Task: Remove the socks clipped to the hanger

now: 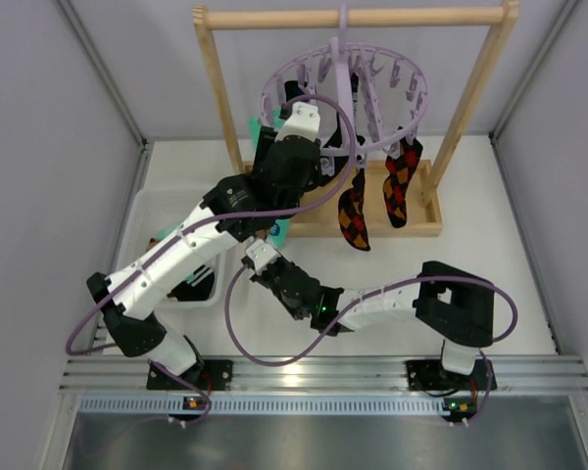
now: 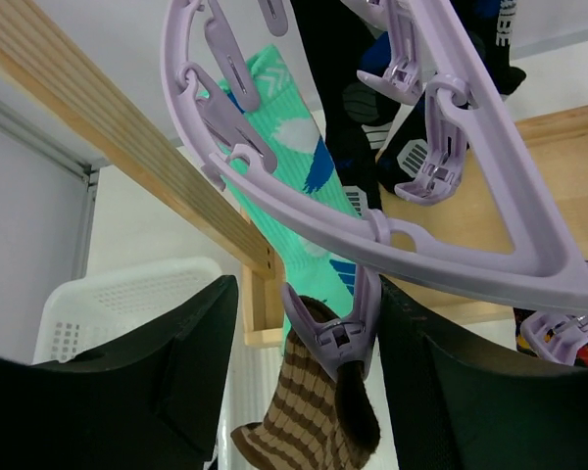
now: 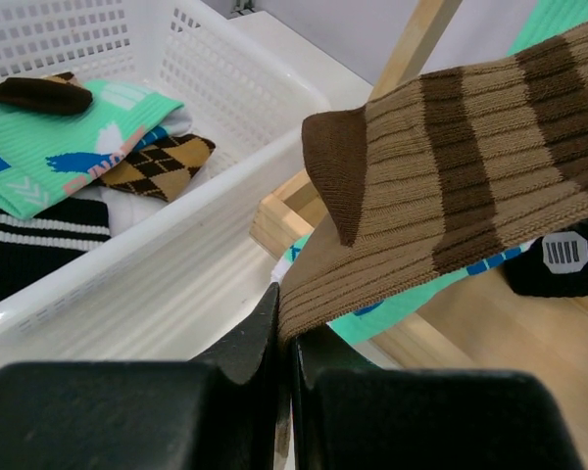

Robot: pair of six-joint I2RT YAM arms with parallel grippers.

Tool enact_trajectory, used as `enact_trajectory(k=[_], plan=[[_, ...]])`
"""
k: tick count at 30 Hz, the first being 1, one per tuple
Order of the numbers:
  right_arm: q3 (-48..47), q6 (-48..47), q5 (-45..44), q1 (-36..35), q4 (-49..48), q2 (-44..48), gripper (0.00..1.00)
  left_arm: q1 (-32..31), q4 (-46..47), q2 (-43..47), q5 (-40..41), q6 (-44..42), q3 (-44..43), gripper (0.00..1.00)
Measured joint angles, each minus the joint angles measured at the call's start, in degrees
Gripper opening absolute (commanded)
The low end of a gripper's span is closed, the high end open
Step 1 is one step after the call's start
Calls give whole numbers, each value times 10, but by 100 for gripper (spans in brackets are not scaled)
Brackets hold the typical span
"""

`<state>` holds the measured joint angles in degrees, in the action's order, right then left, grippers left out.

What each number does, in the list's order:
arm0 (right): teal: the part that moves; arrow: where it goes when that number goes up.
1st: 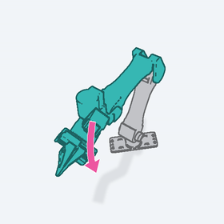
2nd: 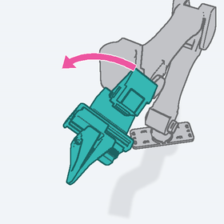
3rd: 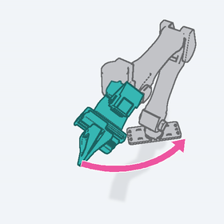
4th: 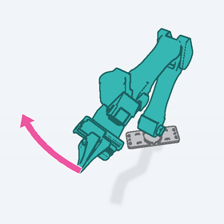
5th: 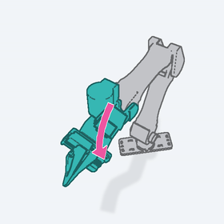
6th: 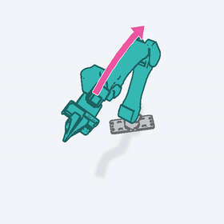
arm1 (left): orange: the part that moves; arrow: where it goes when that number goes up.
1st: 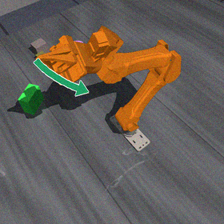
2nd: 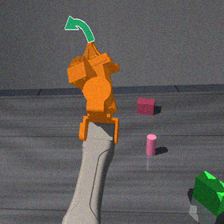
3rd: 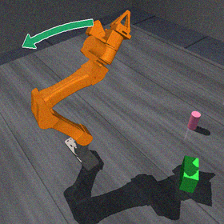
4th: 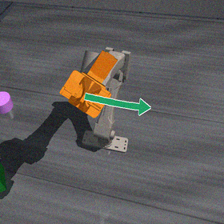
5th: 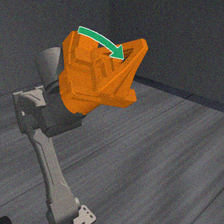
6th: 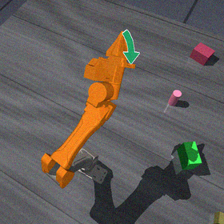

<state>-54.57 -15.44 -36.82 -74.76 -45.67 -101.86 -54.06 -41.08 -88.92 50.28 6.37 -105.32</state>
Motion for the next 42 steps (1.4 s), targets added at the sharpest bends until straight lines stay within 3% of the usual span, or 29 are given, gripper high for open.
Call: enact_trajectory(k=[5,8,12,15,17,23,27,29,36,42], plan=[[0,-6,-7,-7,-1,0,0,10,7,-6,-12,3,0,47],[0,-6,-9,-9,-1,0,0,18,11,-7,-25,7,0,26],[2,-5,-10,-15,-1,0,0,24,23,-7,-39,7,0,8],[11,-3,-11,-21,-5,3,0,24,24,-7,-45,8,0,6],[25,2,-12,-24,-8,7,0,24,25,-7,-45,8,0,13],[97,33,-18,-28,-9,47,0,24,31,2,-52,18,20,68],[146,56,-14,-28,0,98,0,24,29,48,-55,35,80,79],[164,66,-4,-28,5,122,0,24,29,84,-57,43,112,98],[156,79,56,-25,58,162,0,24,18,292,-35,93,236,98],[27,77,156,-5,124,138,0,26,3,474,-1,128,278,98]])
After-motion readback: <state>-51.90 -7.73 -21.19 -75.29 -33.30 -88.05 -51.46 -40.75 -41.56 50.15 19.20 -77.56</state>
